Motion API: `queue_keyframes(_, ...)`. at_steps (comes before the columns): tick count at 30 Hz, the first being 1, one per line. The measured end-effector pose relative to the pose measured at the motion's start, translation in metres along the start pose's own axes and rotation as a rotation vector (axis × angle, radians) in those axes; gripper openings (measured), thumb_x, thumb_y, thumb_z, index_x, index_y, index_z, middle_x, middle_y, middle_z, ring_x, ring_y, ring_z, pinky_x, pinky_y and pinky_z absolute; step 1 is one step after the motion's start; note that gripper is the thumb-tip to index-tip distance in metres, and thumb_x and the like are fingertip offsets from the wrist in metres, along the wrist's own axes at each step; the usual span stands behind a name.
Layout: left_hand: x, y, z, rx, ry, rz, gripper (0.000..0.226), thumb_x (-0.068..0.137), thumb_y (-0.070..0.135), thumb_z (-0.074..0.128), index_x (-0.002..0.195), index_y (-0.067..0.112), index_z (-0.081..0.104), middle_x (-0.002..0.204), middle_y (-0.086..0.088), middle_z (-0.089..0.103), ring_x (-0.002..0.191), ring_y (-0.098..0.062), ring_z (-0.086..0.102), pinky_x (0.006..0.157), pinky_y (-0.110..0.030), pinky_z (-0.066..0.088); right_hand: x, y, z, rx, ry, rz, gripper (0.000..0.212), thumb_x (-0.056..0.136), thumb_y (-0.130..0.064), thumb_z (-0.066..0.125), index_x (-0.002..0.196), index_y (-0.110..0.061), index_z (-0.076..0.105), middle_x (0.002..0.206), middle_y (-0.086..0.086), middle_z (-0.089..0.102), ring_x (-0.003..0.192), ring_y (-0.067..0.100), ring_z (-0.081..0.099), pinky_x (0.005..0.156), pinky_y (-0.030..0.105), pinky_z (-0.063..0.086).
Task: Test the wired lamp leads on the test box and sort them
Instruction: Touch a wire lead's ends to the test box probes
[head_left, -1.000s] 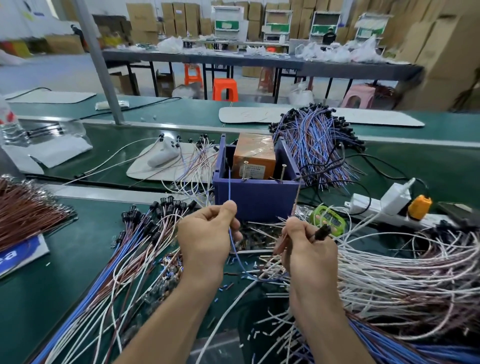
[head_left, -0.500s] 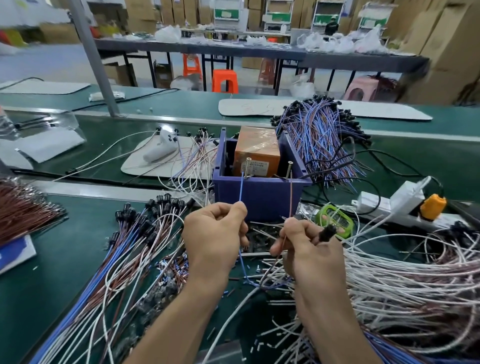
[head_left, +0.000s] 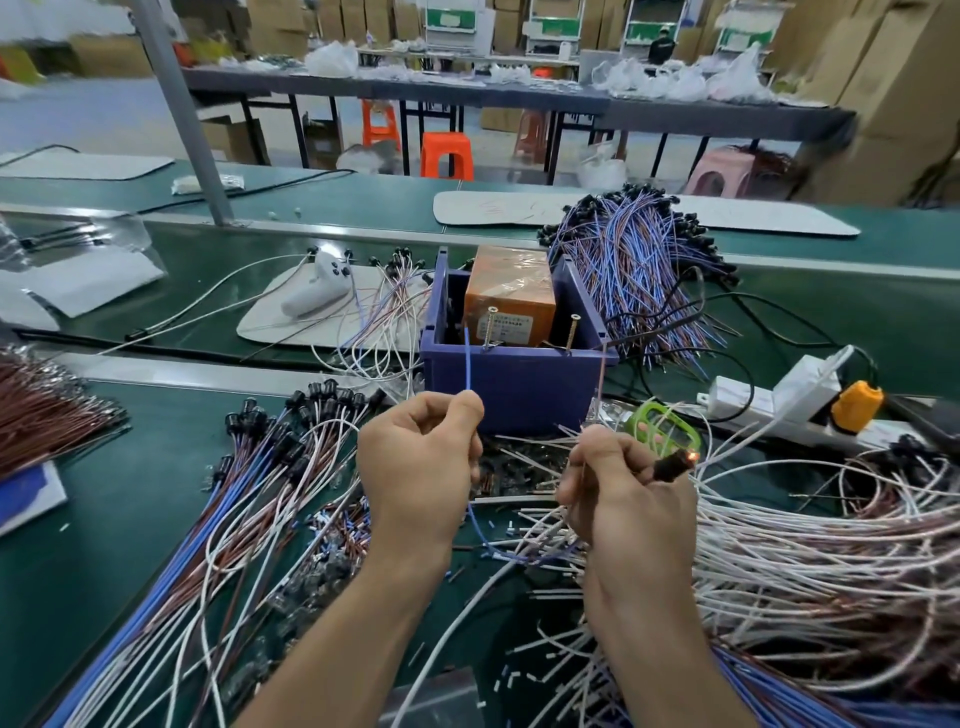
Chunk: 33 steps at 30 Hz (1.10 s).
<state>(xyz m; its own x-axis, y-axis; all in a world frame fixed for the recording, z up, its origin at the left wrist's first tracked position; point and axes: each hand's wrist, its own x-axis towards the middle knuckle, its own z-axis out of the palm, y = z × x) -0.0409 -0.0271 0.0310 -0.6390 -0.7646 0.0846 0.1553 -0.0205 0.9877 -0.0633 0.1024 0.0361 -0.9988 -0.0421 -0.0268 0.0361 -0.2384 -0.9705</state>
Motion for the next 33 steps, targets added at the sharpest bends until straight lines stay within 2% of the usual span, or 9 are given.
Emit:
queue_keyframes(4,-0.008,0.007,-0.002,-0.082,-0.112,-0.002,0.025,0.079,0.025,0.074,0.064,0.005,0.069,0.050,-0.002,0.052,0.047,-0.014,0.043,0.046,-0.025,0.039,-0.004,-0.010,-0.001,0.068,-0.142,0.074,0.038,0.095,-0.011,0.064,0.058,-0.016,0.066,0.050,0.003,0.051,0.042,0.013,0.044,0.041,0.022,0.032)
queue_keyframes(7,-0.014,0.018,0.000,-0.119,-0.350,-0.101,0.019,0.076,0.031,0.084,0.075,0.012,0.081,0.057,0.000,0.056,0.056,-0.014,0.050,0.060,-0.027,0.048,-0.011,-0.023,-0.001,0.077,-0.323,0.188,0.040,0.096,-0.009,0.063,0.057,-0.017,0.067,0.050,0.000,0.051,0.040,0.011,0.042,0.040,0.021,0.032)
queue_keyframes(9,-0.018,0.027,-0.001,-0.173,-0.451,-0.178,0.031,0.064,0.042,0.082,0.079,0.016,0.084,0.061,0.000,0.061,0.059,-0.015,0.056,0.066,-0.029,0.051,-0.015,-0.031,-0.003,0.073,-0.389,0.250,0.040,0.096,-0.010,0.062,0.058,-0.018,0.068,0.052,0.000,0.053,0.040,0.010,0.042,0.044,0.024,0.030)
queue_keyframes(14,-0.023,0.046,-0.011,-0.138,-0.601,-0.173,0.024,0.062,0.032,0.091,0.075,0.014,0.081,0.062,-0.003,0.061,0.058,-0.015,0.057,0.058,-0.025,0.050,-0.039,-0.051,-0.019,0.026,-0.498,0.328,0.036,0.098,-0.011,0.061,0.063,-0.016,0.069,0.053,0.002,0.058,0.039,0.009,0.046,0.040,0.019,0.032)
queue_keyframes(18,-0.038,0.058,-0.006,0.039,-0.527,-0.111,0.014,0.065,0.030,0.085,0.068,0.017,0.080,0.059,-0.003,0.066,0.053,-0.013,0.057,0.056,-0.024,0.048,-0.064,-0.064,-0.053,-0.028,-0.401,0.279,0.023,0.098,-0.008,0.058,0.085,-0.011,0.077,0.067,0.012,0.066,0.043,0.010,0.039,0.042,0.019,0.029)
queue_keyframes(20,-0.046,0.066,0.000,0.050,-0.472,-0.105,0.011,0.075,0.019,0.082,0.065,0.020,0.081,0.060,-0.002,0.070,0.051,-0.010,0.059,0.052,-0.020,0.051,-0.071,-0.074,-0.080,-0.014,-0.283,0.224,0.021,0.094,0.005,0.049,0.099,-0.005,0.067,0.078,0.015,0.068,0.049,0.014,0.040,0.045,0.022,0.033)
queue_keyframes(26,-0.061,0.088,0.011,0.084,-0.417,-0.020,0.007,0.078,0.014,0.080,0.071,0.015,0.080,0.050,-0.002,0.064,0.037,-0.010,0.049,0.039,-0.017,0.044,-0.087,-0.106,-0.154,0.067,-0.113,0.102,0.034,0.093,0.018,0.029,0.098,-0.009,0.049,0.085,0.022,0.068,0.065,0.025,0.062,0.057,0.031,0.053)
queue_keyframes(28,-0.067,0.090,0.015,0.162,-0.481,0.028,0.012,0.081,0.012,0.077,0.070,0.013,0.079,0.051,-0.005,0.066,0.036,-0.013,0.050,0.037,-0.017,0.042,-0.090,-0.111,-0.173,-0.101,-0.076,0.092,0.025,0.101,0.012,0.035,0.096,-0.006,0.051,0.084,0.023,0.071,0.070,0.029,0.068,0.062,0.035,0.059)
queue_keyframes(33,-0.099,0.077,0.042,0.715,-0.828,0.102,0.023,0.082,0.024,0.073,0.060,0.023,0.078,0.056,-0.003,0.071,0.044,-0.013,0.063,0.053,-0.024,0.054,-0.096,-0.117,-0.225,-1.091,0.064,0.028,0.027,0.103,-0.020,0.047,0.082,-0.017,0.064,0.068,0.000,0.073,0.059,0.014,0.067,0.063,0.035,0.057)
